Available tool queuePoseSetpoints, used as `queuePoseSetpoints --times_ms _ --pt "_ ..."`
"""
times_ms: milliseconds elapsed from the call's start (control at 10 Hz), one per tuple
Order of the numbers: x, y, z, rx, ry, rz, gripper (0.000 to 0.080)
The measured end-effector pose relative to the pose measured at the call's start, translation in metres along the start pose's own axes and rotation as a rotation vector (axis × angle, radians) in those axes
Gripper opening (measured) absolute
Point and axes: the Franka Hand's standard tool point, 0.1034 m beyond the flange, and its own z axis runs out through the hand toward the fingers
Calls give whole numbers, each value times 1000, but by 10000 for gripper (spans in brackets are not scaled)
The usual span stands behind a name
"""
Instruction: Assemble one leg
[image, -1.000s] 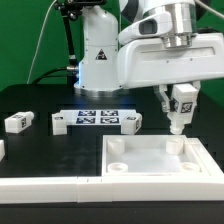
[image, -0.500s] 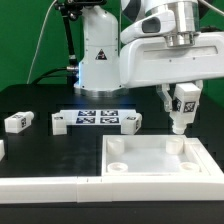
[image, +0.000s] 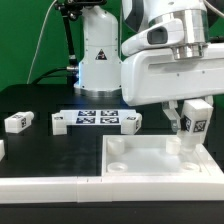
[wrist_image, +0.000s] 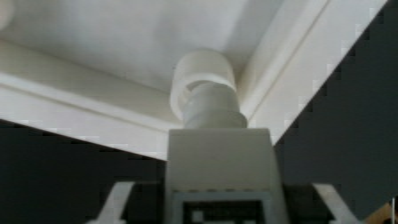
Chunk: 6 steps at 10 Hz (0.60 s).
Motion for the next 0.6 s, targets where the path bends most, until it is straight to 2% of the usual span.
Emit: queuePoseSetpoints --times_ms 300,600 --pt "-5 -2 12 5 -9 2 290" --pt "0 -3 14 1 32 1 290"
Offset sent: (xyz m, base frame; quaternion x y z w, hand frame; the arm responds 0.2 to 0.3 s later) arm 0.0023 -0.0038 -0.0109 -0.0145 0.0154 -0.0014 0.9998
